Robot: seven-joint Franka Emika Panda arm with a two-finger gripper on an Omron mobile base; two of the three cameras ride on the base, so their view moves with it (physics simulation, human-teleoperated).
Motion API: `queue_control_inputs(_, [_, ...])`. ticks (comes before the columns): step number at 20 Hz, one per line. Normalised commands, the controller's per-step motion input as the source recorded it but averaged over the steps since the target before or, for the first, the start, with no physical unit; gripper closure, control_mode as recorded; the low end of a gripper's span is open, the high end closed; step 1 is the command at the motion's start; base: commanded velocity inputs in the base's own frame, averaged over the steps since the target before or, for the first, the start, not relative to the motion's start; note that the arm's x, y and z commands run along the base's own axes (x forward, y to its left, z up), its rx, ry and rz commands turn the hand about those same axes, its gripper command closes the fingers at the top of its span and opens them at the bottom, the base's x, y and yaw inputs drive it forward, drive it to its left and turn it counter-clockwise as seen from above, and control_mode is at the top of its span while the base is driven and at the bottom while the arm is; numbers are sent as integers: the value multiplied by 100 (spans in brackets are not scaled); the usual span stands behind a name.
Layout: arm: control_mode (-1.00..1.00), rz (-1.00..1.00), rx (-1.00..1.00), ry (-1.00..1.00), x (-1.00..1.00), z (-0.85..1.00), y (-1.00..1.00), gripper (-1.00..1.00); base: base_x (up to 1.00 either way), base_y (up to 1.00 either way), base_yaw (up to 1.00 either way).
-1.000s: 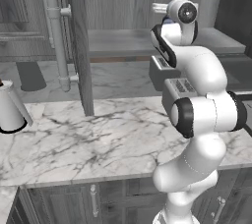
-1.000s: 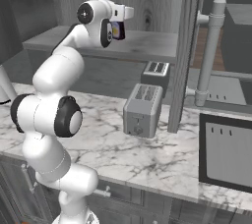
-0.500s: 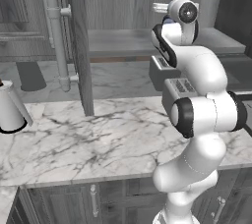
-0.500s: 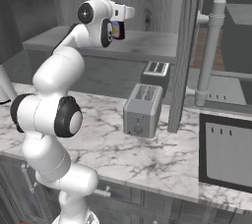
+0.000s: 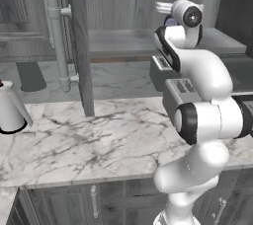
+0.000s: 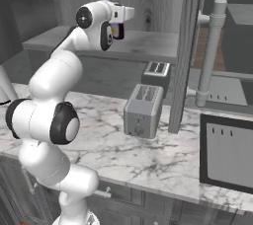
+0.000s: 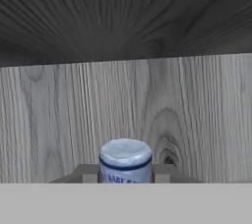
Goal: Take 2 condiments from the cabinet and move them on the counter near the stove.Make sure the condiments are lined up with each other, next to each other.
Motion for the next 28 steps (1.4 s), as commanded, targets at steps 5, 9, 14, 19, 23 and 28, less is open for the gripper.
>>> queue_control_inputs(5, [-100,0,0,-13,-36,4,0,100,0,0,0])
queue_control_inputs(9, [-100,0,0,-1,-32,14,0,100,0,0,0])
queue_control_inputs(14, [-100,0,0,1,-29,36,0,100,0,0,0])
queue_control_inputs(19, [-100,3,-4,10,-14,51,0,100,0,0,0])
queue_control_inputs(23, [-100,7,-7,8,-20,18,0,100,0,0,0])
queue_control_inputs(28, [-100,10,-7,12,-44,0,0,100,0,0,0])
